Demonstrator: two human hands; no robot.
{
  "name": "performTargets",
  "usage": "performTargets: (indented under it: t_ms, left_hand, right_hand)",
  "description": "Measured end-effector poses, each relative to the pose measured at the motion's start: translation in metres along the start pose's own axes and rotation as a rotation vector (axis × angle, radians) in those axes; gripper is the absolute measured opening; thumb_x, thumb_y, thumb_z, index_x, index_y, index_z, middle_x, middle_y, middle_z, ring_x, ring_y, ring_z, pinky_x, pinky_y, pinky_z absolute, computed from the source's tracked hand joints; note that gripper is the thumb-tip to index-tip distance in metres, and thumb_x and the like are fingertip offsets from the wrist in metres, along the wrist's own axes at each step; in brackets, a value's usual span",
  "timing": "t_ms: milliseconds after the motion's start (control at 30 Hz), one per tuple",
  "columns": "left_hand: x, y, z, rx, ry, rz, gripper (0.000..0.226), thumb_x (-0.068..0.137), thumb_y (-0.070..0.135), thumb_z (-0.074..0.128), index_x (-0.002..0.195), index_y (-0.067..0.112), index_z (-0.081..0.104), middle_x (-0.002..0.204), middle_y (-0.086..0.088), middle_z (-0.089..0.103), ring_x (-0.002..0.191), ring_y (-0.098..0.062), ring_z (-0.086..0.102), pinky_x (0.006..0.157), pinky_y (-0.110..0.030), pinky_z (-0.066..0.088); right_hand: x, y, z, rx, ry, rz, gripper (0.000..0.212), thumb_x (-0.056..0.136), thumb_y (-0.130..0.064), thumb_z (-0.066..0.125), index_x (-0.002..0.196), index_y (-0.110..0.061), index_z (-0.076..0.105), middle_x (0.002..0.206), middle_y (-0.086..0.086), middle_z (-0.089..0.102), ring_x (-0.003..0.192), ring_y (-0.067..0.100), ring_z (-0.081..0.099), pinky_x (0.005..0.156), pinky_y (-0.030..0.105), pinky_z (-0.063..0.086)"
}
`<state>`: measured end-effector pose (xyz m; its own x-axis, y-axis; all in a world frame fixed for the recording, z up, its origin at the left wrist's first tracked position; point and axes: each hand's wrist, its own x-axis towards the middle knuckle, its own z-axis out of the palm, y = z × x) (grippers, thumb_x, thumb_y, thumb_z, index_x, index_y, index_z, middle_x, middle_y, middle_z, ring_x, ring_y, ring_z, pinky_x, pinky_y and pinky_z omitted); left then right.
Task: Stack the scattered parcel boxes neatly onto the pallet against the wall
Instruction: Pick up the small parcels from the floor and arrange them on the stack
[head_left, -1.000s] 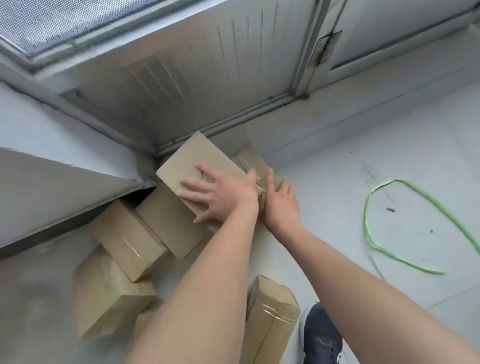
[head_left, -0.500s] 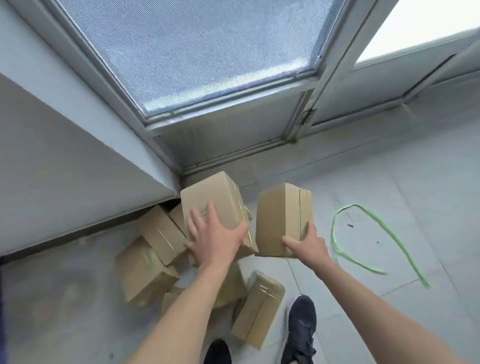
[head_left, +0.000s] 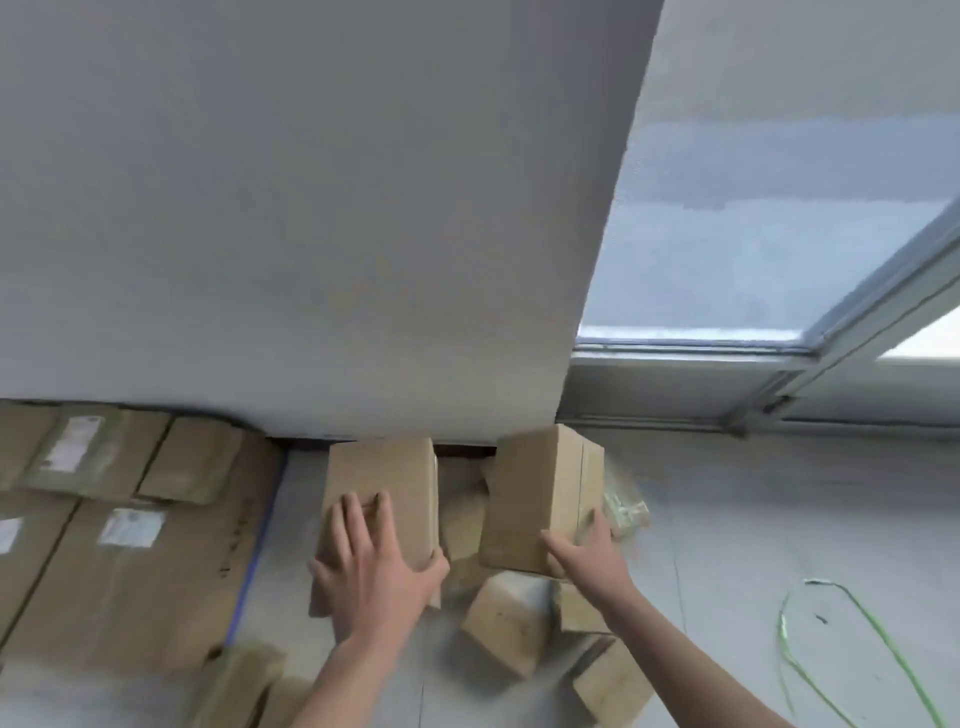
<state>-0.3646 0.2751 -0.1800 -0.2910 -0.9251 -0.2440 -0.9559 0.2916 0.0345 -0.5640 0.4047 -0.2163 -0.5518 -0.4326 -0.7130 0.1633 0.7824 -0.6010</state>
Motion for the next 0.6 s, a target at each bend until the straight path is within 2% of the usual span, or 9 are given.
performTargets:
  t_ms: [100, 300, 433, 500, 600]
  left_hand:
    - [-0.016, -0.084, -0.023, -0.006, 0.051, -0.085, 0.101, 0.069, 0.072, 0.054, 0.153, 0.021, 0.031, 0.162, -0.013, 0.019, 0.149, -0.03, 0.014, 0.105, -0.058, 0.031]
    - [-0.043, -0.291, -0.049, -0.014, 0.047, -0.253, 0.101, 0.073, 0.078, 0.044, 0.155, 0.024, 0.019, 0.164, -0.012, 0.009, 0.15, -0.03, 0.003, 0.108, -0.058, 0.026]
    - [-0.056, -0.438, -0.051, -0.071, 0.08, -0.357, 0.098, 0.066, 0.073, 0.053, 0.146, 0.018, 0.043, 0.157, -0.018, 0.03, 0.145, -0.035, 0.022, 0.098, -0.064, 0.034]
    - [-0.061, -0.511, -0.049, -0.116, 0.057, -0.374, 0.095, 0.064, 0.07, 0.053, 0.141, 0.015, 0.048, 0.153, -0.02, 0.037, 0.142, -0.037, 0.029, 0.096, -0.067, 0.034]
    - [-0.062, -0.61, -0.048, -0.134, 0.041, -0.423, 0.096, 0.068, 0.07, 0.045, 0.149, 0.021, 0.035, 0.16, -0.014, 0.023, 0.148, -0.032, 0.016, 0.102, -0.066, 0.025]
  right_hand:
    - [-0.033, -0.028, 0.076, -0.108, -0.087, -0.049, 0.102, 0.074, -0.053, 0.072, 0.153, -0.02, 0.015, 0.143, 0.017, 0.044, 0.125, 0.033, 0.048, 0.104, 0.048, 0.043]
    - [-0.106, -0.073, 0.258, -0.302, -0.224, -0.104, 0.1, 0.077, -0.049, 0.07, 0.155, -0.023, 0.014, 0.142, 0.021, 0.044, 0.126, 0.037, 0.049, 0.106, 0.049, 0.04]
    - [-0.16, -0.095, 0.395, -0.42, -0.309, -0.14, 0.098, 0.077, -0.049, 0.07, 0.154, -0.025, 0.015, 0.136, 0.016, 0.05, 0.12, 0.034, 0.053, 0.1, 0.048, 0.046]
    - [-0.185, -0.106, 0.464, -0.465, -0.36, -0.154, 0.099, 0.075, -0.049, 0.072, 0.153, -0.027, 0.016, 0.133, 0.014, 0.052, 0.113, 0.031, 0.056, 0.094, 0.046, 0.051]
    - [-0.22, -0.124, 0.561, -0.463, -0.429, -0.151, 0.094, 0.074, -0.047, 0.076, 0.15, -0.028, 0.023, 0.128, 0.012, 0.053, 0.111, 0.031, 0.056, 0.093, 0.047, 0.051]
